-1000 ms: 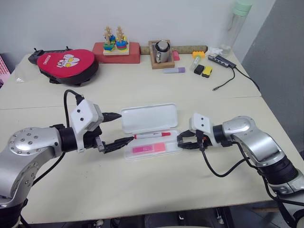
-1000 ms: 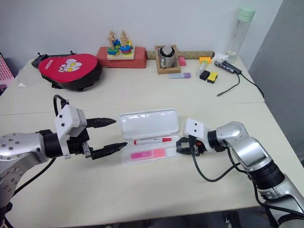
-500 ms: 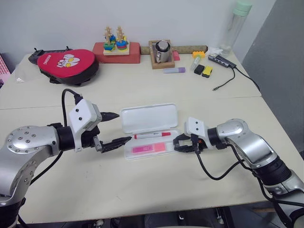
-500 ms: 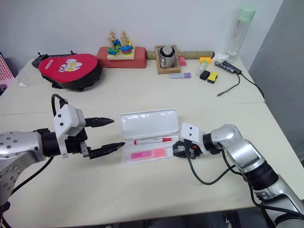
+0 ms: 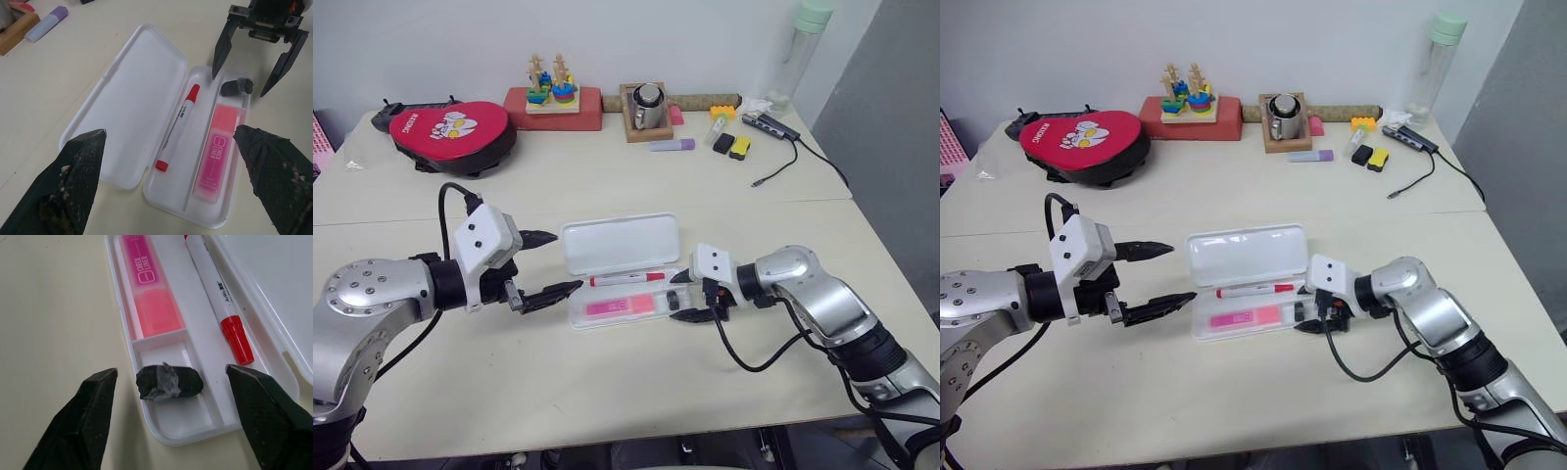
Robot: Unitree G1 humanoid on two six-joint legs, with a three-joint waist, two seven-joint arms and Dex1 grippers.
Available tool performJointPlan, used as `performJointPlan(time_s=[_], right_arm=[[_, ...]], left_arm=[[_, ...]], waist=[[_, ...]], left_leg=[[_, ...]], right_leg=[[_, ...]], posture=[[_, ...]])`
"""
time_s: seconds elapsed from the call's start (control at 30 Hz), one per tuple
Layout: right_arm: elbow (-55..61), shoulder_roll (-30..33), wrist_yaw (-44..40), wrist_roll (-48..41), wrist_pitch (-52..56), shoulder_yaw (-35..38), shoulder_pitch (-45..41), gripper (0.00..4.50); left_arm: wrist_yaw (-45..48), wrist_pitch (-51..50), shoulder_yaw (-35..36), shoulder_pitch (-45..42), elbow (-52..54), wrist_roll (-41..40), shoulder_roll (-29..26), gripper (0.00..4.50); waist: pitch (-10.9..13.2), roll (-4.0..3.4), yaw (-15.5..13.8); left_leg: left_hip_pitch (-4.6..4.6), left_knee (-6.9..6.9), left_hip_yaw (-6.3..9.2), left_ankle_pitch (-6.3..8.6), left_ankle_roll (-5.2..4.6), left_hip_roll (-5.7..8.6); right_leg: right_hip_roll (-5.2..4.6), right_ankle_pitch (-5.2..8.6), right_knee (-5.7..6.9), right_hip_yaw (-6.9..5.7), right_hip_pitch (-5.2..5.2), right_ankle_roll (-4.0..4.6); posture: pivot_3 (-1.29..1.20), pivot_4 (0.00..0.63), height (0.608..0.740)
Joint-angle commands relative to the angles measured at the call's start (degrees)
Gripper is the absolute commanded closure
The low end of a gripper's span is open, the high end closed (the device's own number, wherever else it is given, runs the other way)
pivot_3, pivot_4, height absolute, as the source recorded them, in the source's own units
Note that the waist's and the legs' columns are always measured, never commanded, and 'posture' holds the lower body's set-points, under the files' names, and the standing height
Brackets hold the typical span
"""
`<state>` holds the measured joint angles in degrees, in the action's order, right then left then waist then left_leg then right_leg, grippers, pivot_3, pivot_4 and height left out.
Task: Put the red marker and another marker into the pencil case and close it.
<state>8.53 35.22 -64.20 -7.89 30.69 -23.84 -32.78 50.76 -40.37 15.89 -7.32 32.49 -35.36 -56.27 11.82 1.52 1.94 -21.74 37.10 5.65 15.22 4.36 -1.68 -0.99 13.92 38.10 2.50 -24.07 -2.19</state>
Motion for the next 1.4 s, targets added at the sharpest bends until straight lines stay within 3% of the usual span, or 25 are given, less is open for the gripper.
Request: performJointPlan(time_s=[0.03,0.3,0.4,0.73,1.13,1.4], right_arm=[[1.5,0.1,-0.1,-1.3,0.9,2.6,-2.2,0.06],[2.7,0.8,0.4,-2.5,3.2,5.1,-3.4,0.06],[3.7,1.4,0.4,-2.9,3.7,5.5,-3.0,0.56],[7.6,4.3,-1.0,-4.5,5.7,5.5,-1.8,3.04],[6.9,5.6,-2.1,-3.7,4.2,2.8,0.5,3.04],[4.0,5.4,-2.1,-2.2,2.0,2.0,1.2,4.46]], left_arm=[[0.0,1.0,1.0,0.2,0.8,0.2,-0.2,0.00],[-0.3,1.1,0.9,0.7,0.9,0.4,0.0,0.00],[-0.3,1.4,1.0,0.8,0.3,0.7,0.0,0.00],[0.0,1.9,1.3,0.9,-0.6,1.0,-0.3,0.00],[0.3,2.2,1.4,0.8,-1.2,1.4,-0.7,0.00],[0.6,2.1,1.7,0.8,-1.2,1.6,-0.9,0.00]], waist=[[0.0,0.00,0.0],[0.0,0.00,0.0],[0.0,0.00,0.0],[0.0,0.00,0.0],[0.0,0.00,0.0],[0.0,0.00,0.0]], left_leg=[[0.00,0.00,0.00,0.00,0.00,0.00],[0.00,0.00,0.00,0.00,0.00,0.00],[-0.01,-0.01,0.00,0.00,0.00,0.00],[-0.01,0.00,0.00,0.00,0.00,0.00],[0.00,0.00,0.00,0.00,0.00,0.00],[0.00,0.00,0.00,0.00,0.00,0.00]], right_leg=[[0.00,0.00,0.00,0.00,0.00,0.00],[0.00,0.00,-0.01,0.00,0.00,0.00],[0.00,0.00,-0.01,0.00,0.00,0.00],[0.00,0.00,-0.01,0.00,0.00,0.00],[0.00,0.01,-0.01,0.00,0.00,-0.01],[0.00,0.02,-0.01,0.00,0.00,-0.03]], posture=[[0.00,0.150,0.740],[0.00,0.150,0.740],[0.00,0.150,0.740],[0.00,0.150,0.740],[0.00,0.150,0.740],[0.00,0.150,0.740]])
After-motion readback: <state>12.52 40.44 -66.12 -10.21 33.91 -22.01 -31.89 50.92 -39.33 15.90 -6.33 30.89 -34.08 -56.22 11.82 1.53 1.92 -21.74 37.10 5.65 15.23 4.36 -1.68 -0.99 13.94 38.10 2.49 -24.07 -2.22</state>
